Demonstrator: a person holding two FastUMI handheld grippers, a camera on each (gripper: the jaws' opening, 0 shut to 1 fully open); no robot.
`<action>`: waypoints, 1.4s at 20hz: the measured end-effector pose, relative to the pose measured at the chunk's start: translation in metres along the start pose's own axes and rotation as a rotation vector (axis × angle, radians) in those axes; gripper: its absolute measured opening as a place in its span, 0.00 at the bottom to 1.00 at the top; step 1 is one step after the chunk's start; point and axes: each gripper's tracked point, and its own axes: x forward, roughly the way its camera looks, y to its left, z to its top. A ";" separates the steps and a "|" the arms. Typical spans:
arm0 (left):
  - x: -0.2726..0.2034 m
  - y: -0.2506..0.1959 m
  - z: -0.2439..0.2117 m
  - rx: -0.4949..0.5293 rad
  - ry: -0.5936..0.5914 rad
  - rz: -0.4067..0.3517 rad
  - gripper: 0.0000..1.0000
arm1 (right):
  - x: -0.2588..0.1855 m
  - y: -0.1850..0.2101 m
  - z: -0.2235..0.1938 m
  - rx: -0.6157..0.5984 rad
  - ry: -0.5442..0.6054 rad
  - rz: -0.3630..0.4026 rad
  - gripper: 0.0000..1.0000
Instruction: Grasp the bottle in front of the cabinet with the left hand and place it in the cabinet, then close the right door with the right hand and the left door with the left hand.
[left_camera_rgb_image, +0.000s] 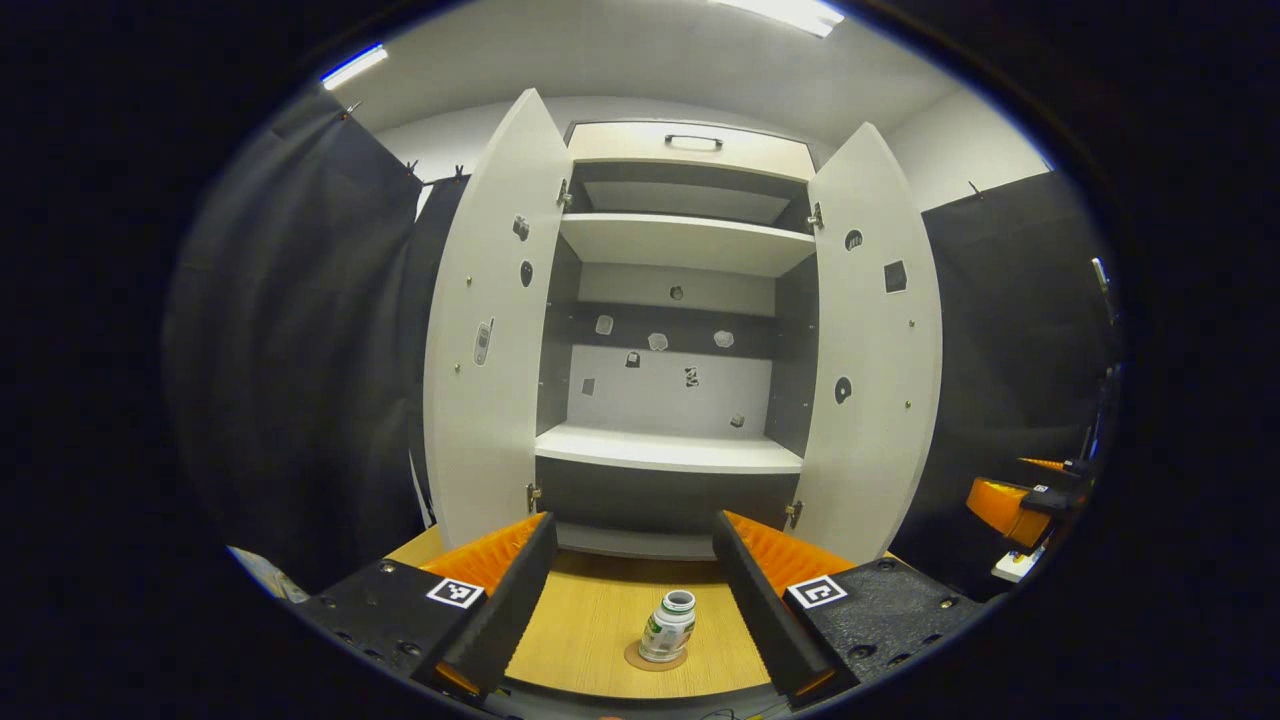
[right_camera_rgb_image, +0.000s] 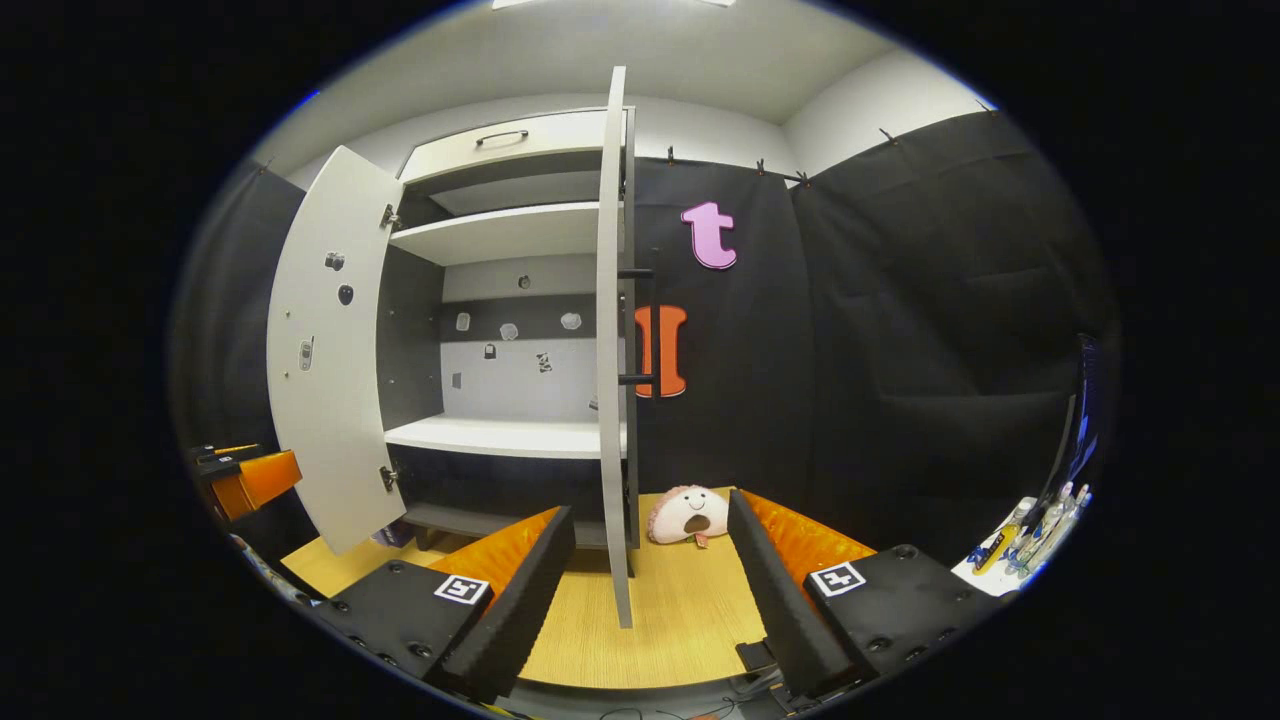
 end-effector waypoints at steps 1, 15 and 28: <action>0.000 0.000 -0.001 -0.002 0.000 -0.002 0.95 | 0.001 0.000 -0.002 -0.001 0.005 0.000 1.00; 0.035 -0.055 -0.117 0.030 0.086 -0.149 0.95 | 0.006 -0.009 -0.012 -0.026 0.053 -0.028 1.00; 0.087 -0.054 -0.250 0.042 0.196 -0.123 0.95 | -0.003 -0.037 -0.003 -0.093 0.062 -0.107 1.00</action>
